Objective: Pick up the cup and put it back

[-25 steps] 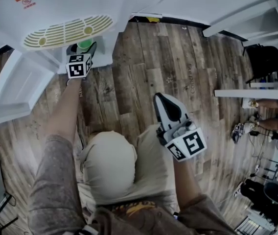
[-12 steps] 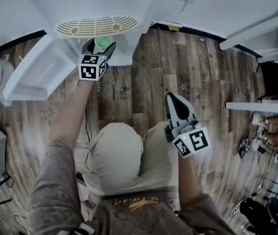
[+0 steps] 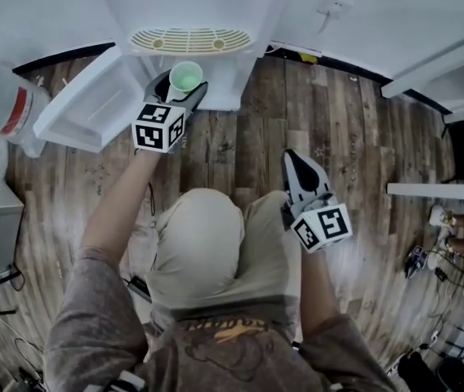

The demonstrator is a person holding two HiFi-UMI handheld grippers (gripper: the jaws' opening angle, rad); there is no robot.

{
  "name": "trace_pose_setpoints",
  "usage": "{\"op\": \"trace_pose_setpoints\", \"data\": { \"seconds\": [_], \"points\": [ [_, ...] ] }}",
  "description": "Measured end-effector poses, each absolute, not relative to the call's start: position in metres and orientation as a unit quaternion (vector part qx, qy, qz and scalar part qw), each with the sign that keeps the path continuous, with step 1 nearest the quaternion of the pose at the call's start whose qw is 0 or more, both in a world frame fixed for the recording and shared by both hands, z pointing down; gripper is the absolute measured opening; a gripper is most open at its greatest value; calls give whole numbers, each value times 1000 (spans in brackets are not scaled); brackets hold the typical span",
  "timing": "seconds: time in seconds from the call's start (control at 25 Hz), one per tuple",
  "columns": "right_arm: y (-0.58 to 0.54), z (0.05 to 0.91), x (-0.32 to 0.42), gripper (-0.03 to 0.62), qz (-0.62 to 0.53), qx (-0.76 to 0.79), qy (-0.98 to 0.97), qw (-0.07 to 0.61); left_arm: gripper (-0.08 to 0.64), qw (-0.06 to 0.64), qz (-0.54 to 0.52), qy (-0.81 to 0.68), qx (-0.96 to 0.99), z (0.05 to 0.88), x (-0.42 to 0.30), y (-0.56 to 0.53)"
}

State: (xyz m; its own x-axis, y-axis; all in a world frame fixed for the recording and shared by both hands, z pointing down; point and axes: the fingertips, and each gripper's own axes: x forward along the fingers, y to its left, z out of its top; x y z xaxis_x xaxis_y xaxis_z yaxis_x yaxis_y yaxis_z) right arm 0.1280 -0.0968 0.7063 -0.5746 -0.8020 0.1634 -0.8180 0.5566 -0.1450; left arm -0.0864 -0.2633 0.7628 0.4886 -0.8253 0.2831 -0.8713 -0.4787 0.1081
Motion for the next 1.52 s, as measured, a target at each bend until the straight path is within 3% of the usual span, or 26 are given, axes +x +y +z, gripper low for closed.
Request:
{"op": "trace_pose_setpoints", "data": {
  "seconds": [0.64, 1.04, 1.52],
  "points": [
    [-88, 703, 130, 2, 97, 455, -885, 38, 339, 86, 77, -464, 878, 686, -80, -157],
    [-84, 704, 124, 2, 93, 451, -887, 42, 339, 123, 72, -479, 866, 698, -102, -119],
    [-85, 705, 124, 2, 91, 452, -887, 41, 339, 119, 67, -495, 858, 708, -107, -96]
  ]
}}
